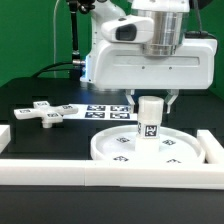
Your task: Assemble round table
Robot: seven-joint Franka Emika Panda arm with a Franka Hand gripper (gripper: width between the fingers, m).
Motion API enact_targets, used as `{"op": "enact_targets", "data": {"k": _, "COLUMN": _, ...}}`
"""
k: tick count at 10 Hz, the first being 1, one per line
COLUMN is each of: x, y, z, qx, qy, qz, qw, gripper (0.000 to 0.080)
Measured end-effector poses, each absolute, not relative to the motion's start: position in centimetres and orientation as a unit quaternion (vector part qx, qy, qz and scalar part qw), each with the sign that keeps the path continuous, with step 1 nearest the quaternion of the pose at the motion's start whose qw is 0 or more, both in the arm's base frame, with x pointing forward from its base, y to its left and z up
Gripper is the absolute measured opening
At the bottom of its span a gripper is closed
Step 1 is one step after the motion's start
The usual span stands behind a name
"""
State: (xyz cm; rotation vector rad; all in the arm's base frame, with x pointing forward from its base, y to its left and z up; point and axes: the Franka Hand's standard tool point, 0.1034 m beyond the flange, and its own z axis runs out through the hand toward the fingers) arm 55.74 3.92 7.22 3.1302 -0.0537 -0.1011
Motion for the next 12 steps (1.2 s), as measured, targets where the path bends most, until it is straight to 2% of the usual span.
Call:
{"op": "enact_targets", "data": {"k": 6, "x": 55.69, "y": 4.18, "z": 7.18, "qx": 0.983, "qy": -0.181, "qz": -0.032, "qw": 0.006, "gripper": 0.041}}
{"op": "enact_targets", "data": {"k": 9, "x": 56.06, "y": 3.95, "z": 7.03, "qx": 0.926, "qy": -0.376, "qz": -0.021, "qw": -0.035, "gripper": 0.041}}
{"op": "enact_targets", "data": {"k": 12, "x": 56.11, "y": 4.2, "z": 7.01, "qx": 0.84, "qy": -0.537, "qz": -0.037, "qw": -0.066, "gripper": 0.041}}
